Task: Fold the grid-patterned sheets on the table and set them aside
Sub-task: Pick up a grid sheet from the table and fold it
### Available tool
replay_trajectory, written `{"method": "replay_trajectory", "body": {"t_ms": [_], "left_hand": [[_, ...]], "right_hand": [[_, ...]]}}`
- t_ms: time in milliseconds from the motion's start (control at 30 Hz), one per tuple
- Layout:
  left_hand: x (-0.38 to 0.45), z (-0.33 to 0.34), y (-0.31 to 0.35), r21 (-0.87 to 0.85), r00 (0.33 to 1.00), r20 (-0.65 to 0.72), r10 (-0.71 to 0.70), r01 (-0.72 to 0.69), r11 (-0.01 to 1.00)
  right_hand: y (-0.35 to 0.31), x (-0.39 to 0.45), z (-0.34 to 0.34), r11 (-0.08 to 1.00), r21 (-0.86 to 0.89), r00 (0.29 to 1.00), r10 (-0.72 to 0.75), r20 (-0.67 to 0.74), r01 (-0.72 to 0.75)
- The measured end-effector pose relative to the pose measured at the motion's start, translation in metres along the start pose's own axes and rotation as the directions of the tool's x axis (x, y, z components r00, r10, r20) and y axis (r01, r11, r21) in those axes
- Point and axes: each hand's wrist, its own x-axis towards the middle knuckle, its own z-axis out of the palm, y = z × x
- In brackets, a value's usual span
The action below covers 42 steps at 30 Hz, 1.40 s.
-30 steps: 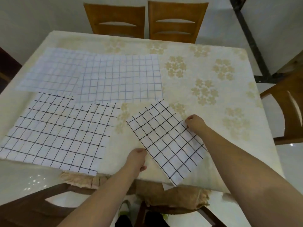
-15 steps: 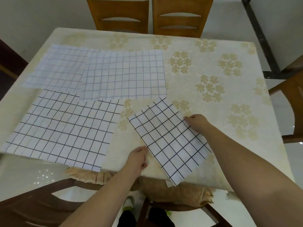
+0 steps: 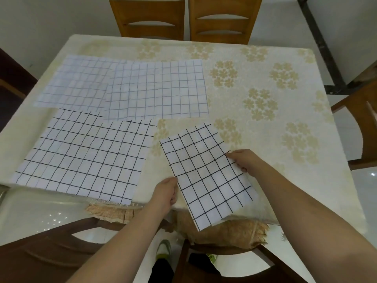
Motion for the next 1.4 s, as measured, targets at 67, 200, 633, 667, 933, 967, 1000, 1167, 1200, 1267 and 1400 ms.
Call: {"method": "replay_trajectory", "body": {"t_ms": [67,200,633,667,933,967,1000,1167,1200,1267,1400], "left_hand": [[0.000,-0.005,0.001,-0.024,1.000,0.013,0.018,-0.017,1.000],[-0.005,-0.020,0.011,-0.054,0.994,0.074,0.079,-0.075,0.996],[-0.054,-0.044,0.106,0.059,0.940,0.214,0.266,-0.284,0.957],[-0.059,-0.044,0.115,0.072,0.919,0.238,0.315,-0.340,0.938],[-0.072,-0.049,0.146,-0.020,0.797,0.245,0.551,-0.564,0.825],[-0.068,-0.050,0.141,-0.040,0.806,0.238,0.542,-0.550,0.834],[-0.064,-0.052,0.133,-0.068,0.820,0.235,0.522,-0.522,0.850],[-0.031,-0.062,0.083,-0.076,0.912,0.208,0.352,-0.344,0.936],[-0.023,-0.064,0.071,-0.066,0.931,0.204,0.304,-0.296,0.953],[-0.008,-0.069,0.050,-0.049,0.962,0.178,0.206,-0.201,0.978],[0.022,-0.080,0.025,0.095,0.990,0.039,0.138,-0.141,0.985]], "right_hand": [[0.006,-0.010,0.000,0.999,0.047,1.000,-0.011,0.001,0.011],[0.015,-0.034,-0.001,0.993,0.122,1.000,0.001,-0.016,0.001],[-0.018,-0.116,0.021,0.839,0.541,0.997,-0.035,-0.066,0.065],[-0.024,-0.122,0.021,0.831,0.547,0.994,-0.061,-0.091,0.101],[-0.039,-0.162,0.037,0.666,0.651,0.930,-0.227,-0.288,0.364],[-0.034,-0.164,0.042,0.645,0.684,0.940,-0.205,-0.272,0.339],[-0.027,-0.165,0.048,0.631,0.710,0.950,-0.184,-0.253,0.311],[0.032,-0.162,0.086,0.782,0.585,0.966,-0.080,-0.246,0.214],[0.045,-0.161,0.096,0.821,0.546,0.972,-0.048,-0.229,0.169],[0.070,-0.159,0.116,0.900,0.431,0.985,0.017,-0.173,0.061],[0.094,-0.158,0.145,0.948,0.314,0.991,0.086,-0.102,-0.050]]}}
